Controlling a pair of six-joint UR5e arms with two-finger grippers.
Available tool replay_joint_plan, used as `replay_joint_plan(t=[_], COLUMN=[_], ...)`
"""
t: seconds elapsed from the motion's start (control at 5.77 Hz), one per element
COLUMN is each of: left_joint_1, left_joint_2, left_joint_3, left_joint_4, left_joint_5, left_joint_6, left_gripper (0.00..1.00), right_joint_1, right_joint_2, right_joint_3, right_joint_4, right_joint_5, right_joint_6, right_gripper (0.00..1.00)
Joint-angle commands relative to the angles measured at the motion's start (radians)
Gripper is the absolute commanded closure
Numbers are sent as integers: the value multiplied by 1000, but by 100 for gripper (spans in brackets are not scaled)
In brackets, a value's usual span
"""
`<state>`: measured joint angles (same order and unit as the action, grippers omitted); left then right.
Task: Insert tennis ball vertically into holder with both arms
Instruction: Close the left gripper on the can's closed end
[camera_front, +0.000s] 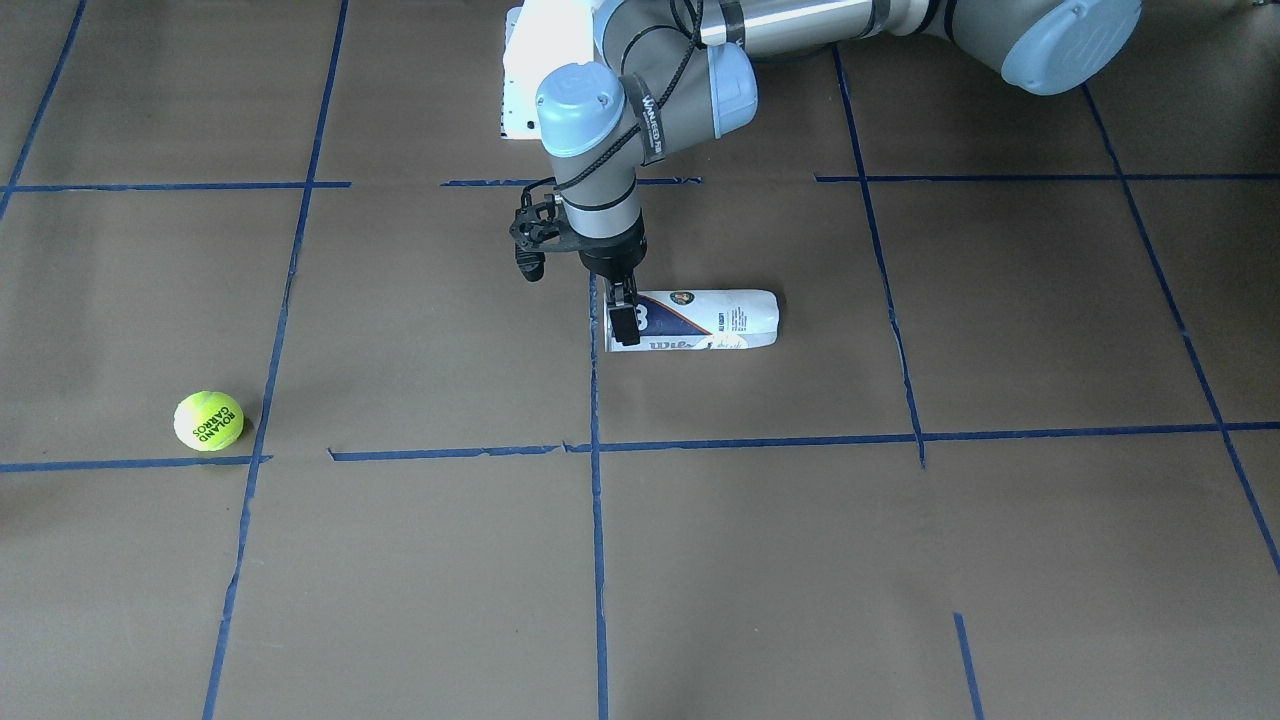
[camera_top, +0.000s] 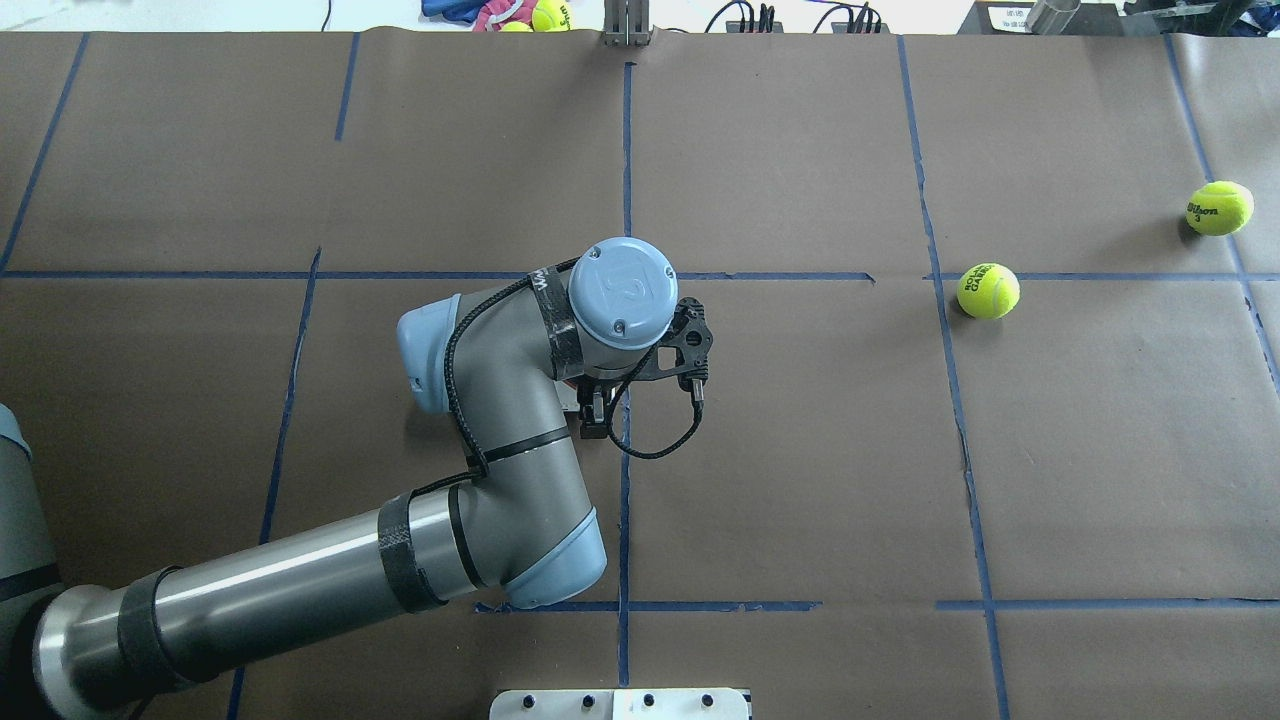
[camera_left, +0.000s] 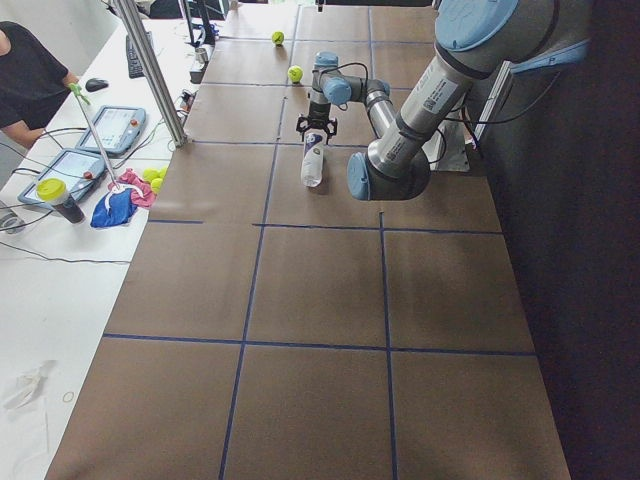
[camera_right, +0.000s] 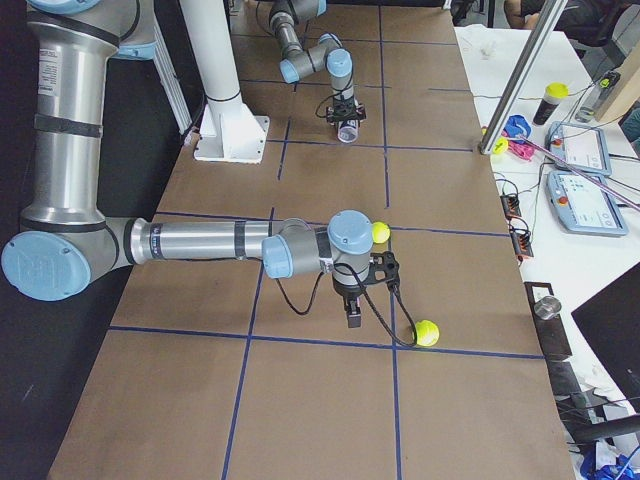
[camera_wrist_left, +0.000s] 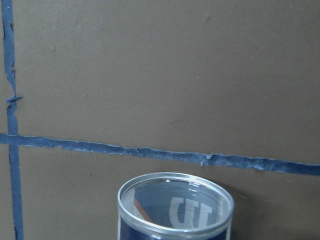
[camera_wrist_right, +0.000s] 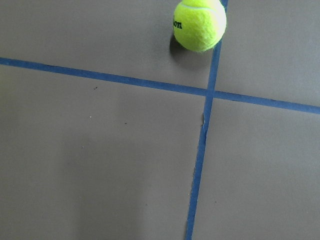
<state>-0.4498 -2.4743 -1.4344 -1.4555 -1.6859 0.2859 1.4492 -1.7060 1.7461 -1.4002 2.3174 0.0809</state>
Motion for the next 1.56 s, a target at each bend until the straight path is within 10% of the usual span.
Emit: replay_joint_plan(t=[0.0, 1.39], left_joint_1=[6, 5], left_joint_2=[1, 24], left_joint_3=[26, -42], left_joint_4=[-8, -153], left_joint_5=[6, 61], left_joint_6=[-1, -20], left_gripper=[0, 27], right_joint_1=[-1, -1], right_joint_2=[0, 6], right_joint_3=[0, 3], right_joint_4=[3, 3], right_joint_5=[0, 0], right_joint_6=[2, 2], right_gripper=[0, 0])
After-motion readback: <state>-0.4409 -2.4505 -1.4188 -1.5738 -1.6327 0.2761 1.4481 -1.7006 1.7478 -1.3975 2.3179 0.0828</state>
